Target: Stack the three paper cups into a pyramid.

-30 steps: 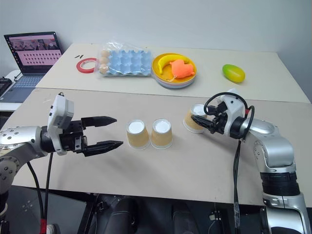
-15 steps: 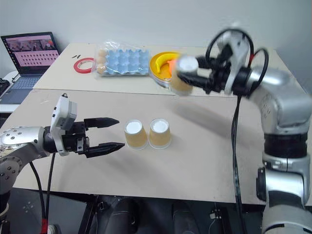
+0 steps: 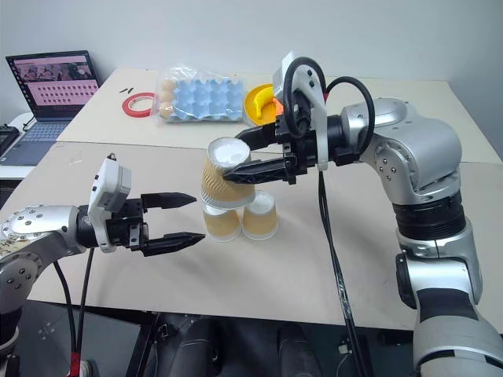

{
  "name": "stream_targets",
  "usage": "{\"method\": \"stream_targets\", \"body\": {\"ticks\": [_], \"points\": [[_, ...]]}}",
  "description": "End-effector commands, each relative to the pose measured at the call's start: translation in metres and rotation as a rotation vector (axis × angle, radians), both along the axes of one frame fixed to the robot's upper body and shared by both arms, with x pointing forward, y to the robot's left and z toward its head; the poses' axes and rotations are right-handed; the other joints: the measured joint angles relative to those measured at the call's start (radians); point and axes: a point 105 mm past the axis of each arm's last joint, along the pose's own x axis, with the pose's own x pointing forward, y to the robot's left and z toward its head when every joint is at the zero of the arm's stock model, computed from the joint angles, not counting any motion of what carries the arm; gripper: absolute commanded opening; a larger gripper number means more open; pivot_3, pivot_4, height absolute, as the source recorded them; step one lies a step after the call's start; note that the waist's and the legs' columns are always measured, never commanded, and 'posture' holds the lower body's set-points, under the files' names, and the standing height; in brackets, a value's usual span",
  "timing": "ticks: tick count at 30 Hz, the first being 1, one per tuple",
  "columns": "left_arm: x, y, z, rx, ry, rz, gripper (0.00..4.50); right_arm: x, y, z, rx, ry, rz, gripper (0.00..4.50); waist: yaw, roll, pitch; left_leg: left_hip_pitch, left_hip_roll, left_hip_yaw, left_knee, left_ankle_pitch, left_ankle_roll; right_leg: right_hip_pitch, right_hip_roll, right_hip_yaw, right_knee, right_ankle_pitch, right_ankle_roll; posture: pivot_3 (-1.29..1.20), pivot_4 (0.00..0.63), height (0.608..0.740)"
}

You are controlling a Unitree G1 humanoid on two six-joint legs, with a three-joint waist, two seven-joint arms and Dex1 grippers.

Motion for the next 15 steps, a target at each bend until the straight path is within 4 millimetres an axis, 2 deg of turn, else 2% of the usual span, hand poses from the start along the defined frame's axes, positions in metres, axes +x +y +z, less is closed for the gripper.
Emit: {"method": "stream_targets", "body": {"ticks": [1,6,15], "points": [[-0.004,0.001,0.010,-0.005,-0.057,-0.001,4.50,0.005,-0.001,-0.001,-0.003,-0.043,-0.007,2.81,0.000,0.000,0.000,0.000,0.000,0.000,0.000,0.000,0.000,0.000,0.000,0.000,0.000,0.000,0.000,0.00,0.150,0.645],[-0.005,0.000,0.010,-0.008,-0.057,0.002,4.50,0.013,0.000,-0.011,-0.021,-0.043,-0.027,2.81,-0.001,0.000,0.000,0.000,0.000,0.000,0.000,0.000,0.000,0.000,0.000,0.000,0.000,0.000,0.000,0.00,0.150,0.645],[-0.006,0.000,0.010,-0.007,-0.057,0.008,4.50,0.017,0.002,-0.013,-0.019,-0.033,-0.034,2.81,-0.001,0.000,0.000,0.000,0.000,0.000,0.000,0.000,0.000,0.000,0.000,0.000,0.001,0.000,0.000,0.00,0.150,0.645]]}}
